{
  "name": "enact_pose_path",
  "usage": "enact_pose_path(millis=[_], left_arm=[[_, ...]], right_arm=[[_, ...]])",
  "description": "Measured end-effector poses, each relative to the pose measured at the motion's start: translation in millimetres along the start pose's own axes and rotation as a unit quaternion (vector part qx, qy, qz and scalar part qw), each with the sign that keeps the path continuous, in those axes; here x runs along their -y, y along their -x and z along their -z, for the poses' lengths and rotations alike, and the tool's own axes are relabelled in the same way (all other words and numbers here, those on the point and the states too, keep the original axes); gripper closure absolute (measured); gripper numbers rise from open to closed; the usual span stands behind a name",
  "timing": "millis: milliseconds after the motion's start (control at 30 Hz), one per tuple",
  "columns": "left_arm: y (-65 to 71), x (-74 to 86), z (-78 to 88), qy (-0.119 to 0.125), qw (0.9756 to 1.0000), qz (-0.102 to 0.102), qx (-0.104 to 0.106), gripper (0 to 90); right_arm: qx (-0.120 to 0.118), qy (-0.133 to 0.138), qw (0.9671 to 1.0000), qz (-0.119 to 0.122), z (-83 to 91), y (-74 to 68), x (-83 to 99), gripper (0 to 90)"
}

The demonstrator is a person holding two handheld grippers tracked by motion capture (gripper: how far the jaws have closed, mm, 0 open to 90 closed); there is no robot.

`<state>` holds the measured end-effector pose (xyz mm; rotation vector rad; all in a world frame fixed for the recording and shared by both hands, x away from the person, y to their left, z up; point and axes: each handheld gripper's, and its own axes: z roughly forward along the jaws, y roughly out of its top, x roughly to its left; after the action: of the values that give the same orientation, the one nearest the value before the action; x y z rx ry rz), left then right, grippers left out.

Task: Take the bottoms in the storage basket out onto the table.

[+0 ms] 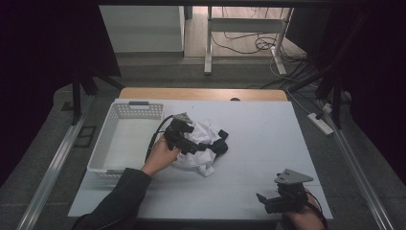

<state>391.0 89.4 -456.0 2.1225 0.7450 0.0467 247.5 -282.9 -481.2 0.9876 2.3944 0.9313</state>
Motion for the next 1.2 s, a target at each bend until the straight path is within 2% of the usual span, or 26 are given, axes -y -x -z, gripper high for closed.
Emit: enact_pose_path(millis=[133, 333, 667, 1200], left_arm=[[3.4, 1.4, 5.4, 0.007, 0.9999, -0.014, -0.007, 0.0], [6.0, 3.6, 10.8, 0.008, 0.9997, -0.019, -0.011, 0.0], [8.0, 9.9, 20.5, 0.010, 0.9997, -0.019, -0.014, 0.0], [8.5, 19.2, 39.3, 0.023, 0.9995, -0.007, -0.020, 0.1]], right_arm=[[0.001, 0.001, 1.0000, -0.001, 0.5, 0.0, 0.1, 0.8], [0.000, 0.002, 1.0000, -0.001, 0.8, -0.3, 0.1, 0.8], [0.000, 0.005, 1.0000, 0.000, 1.3, -0.3, 0.1, 0.8], [-0.001, 0.007, 1.0000, -0.001, 1.7, 0.1, 0.0, 0.8]])
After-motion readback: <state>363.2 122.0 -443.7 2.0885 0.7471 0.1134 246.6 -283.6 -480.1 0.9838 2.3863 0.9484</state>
